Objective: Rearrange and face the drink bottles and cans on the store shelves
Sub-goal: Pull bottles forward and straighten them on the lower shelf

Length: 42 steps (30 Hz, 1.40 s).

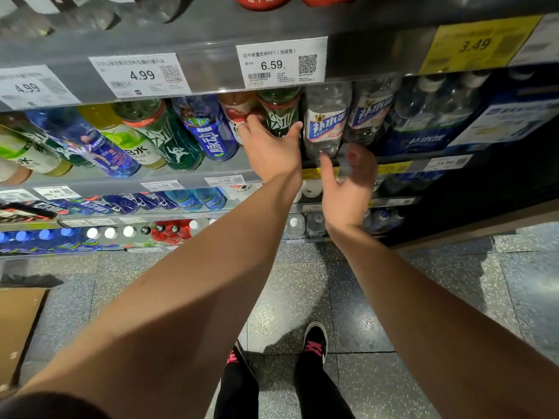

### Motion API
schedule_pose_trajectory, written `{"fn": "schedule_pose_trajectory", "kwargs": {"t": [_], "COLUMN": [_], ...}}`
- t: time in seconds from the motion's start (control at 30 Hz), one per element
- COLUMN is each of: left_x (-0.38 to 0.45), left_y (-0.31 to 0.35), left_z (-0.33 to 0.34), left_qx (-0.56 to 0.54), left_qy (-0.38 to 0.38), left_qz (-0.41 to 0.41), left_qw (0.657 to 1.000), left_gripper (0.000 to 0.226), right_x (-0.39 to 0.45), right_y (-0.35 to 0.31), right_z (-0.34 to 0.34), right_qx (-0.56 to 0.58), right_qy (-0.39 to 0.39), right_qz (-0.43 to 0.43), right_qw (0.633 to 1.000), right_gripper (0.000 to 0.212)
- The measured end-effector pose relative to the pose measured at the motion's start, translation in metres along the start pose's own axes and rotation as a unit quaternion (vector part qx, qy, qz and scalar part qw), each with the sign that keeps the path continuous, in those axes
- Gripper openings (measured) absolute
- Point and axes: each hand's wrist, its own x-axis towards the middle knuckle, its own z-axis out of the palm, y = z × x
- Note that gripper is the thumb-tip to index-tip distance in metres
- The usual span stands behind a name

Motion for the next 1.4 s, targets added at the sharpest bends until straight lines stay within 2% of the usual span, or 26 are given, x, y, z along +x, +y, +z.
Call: {"fn": "schedule_pose_trajectory", "kwargs": {"t": [0.1,0.27,0.4,0.5,0.57,0.67,0.77,0.87,1.07,1.17,1.3,1.4], "left_x": [-0.005,-0.01,-0.008,-0.006,-0.001,0.008,0.013,0.016,0.019,0.023,0.023,0.023], "left_y": [0.001,-0.005,-0.017,-0.024,-0.026,-0.026,-0.022,-0.024,-0.045,-0.053,-0.058,-0.067], "left_z": [0.001,-0.011,-0.03,-0.048,-0.058,-0.064,-0.067,-0.068,-0.076,-0.085,-0.106,-0.128], "left_qx": [-0.024,-0.057,-0.069,-0.09,-0.071,-0.018,-0.008,-0.039,-0.116,-0.15,-0.15,-0.137], "left_qy": [0.01,-0.034,-0.074,-0.109,-0.134,-0.165,-0.191,-0.197,-0.25,-0.275,-0.279,-0.287], "left_qz": [0.006,0.017,0.079,0.117,0.126,0.161,0.172,0.146,0.124,0.086,0.06,0.054], "left_qw": [1.0,0.998,0.992,0.983,0.98,0.973,0.966,0.969,0.953,0.946,0.947,0.946], "left_gripper": [0.052,0.053,0.05,0.043,0.041,0.036,0.038,0.054,0.063,0.066,0.057,0.045], "right_x": [-0.002,0.0,0.004,0.002,-0.002,0.0,0.011,0.01,-0.005,-0.008,-0.015,-0.03], "right_y": [-0.005,-0.019,-0.033,-0.047,-0.059,-0.075,-0.079,-0.078,-0.077,-0.074,-0.078,-0.098], "right_z": [-0.006,-0.009,-0.004,0.007,0.015,0.02,0.026,0.029,0.03,0.029,0.021,0.013], "right_qx": [0.024,0.052,0.097,0.156,0.158,0.158,0.191,0.179,0.128,0.105,0.08,0.104], "right_qy": [0.007,-0.017,-0.125,-0.234,-0.265,-0.241,-0.207,-0.204,-0.237,-0.254,-0.268,-0.285], "right_qz": [0.001,0.01,0.004,0.069,0.095,0.133,0.12,0.11,0.069,0.043,0.0,0.023], "right_qw": [1.0,0.998,0.987,0.957,0.947,0.948,0.952,0.956,0.961,0.961,0.96,0.953], "right_gripper": [0.04,0.04,0.046,0.063,0.063,0.069,0.063,0.058,0.072,0.077,0.079,0.072]}}
